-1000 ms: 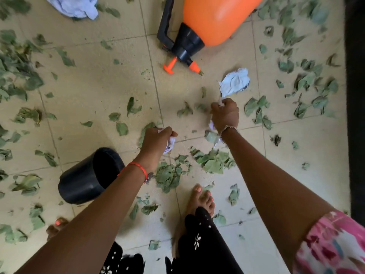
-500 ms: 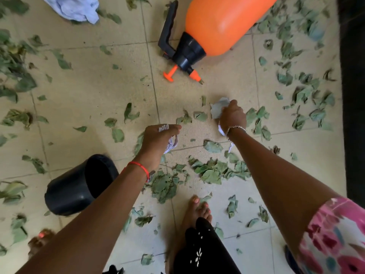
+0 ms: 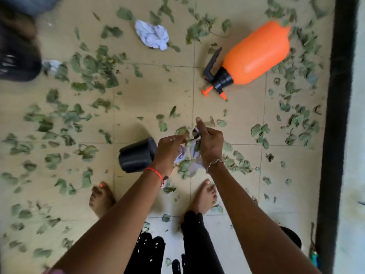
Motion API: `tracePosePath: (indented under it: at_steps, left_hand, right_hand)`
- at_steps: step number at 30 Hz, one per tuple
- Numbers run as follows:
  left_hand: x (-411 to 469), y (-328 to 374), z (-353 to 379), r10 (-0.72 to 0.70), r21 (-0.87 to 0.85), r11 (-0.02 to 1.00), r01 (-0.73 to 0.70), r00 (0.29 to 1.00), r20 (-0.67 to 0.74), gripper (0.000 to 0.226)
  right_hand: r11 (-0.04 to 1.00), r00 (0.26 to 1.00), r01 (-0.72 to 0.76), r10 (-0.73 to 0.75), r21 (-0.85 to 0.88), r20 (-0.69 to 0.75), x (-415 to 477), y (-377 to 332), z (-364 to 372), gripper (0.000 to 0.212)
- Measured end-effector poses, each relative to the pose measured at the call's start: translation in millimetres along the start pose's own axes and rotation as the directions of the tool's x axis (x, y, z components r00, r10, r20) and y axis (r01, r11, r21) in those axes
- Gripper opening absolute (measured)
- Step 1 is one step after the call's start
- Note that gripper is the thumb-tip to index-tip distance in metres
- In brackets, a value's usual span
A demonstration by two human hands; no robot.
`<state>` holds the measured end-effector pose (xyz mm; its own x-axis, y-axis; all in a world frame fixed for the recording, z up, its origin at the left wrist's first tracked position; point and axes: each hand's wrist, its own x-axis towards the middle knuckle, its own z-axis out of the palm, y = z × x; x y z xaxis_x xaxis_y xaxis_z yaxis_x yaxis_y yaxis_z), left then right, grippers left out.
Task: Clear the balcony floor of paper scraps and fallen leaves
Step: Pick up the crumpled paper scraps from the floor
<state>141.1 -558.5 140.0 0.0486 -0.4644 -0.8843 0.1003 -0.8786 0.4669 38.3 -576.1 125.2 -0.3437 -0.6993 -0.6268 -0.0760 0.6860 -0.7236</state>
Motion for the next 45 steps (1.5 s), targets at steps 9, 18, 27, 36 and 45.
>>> tracePosePath:
  at_steps: [9, 18, 27, 36, 45]
  left_hand:
    - [-114, 18, -124, -0.14, -0.492, 0.847, 0.203, 0.977, 0.161, 0.038]
    - [-234, -48, -242, -0.069, -0.787, 0.615, 0.039, 0.998, -0.005, 0.045]
    - [-355, -187, -303, -0.133, -0.914, 0.335, -0.229, 0.949, -0.286, 0.027]
    - [-429, -420, -355, -0.372, -0.936, 0.152, -0.317, 0.859, -0.351, 0.027]
    - [-456, -619, -383, -0.662, -0.915, 0.237, -0.326, 0.635, -0.398, 0.056]
  right_hand:
    - [0.956, 0.993, -0.055, 0.082, 0.288, -0.08, -149, -69, 91, 0.037]
    - [0.984, 0.971, 0.153, -0.167, 0.089, 0.172, -329, -57, 154, 0.037]
    - [0.856, 0.759, 0.507, -0.388, -0.1, 0.522, -499, 46, 163, 0.035]
    - [0.806, 0.616, 0.515, -0.111, -0.292, 0.78, -647, 228, 152, 0.03]
    - [0.668, 0.597, 0.479, 0.228, -0.569, 0.77, -721, 388, 156, 0.026]
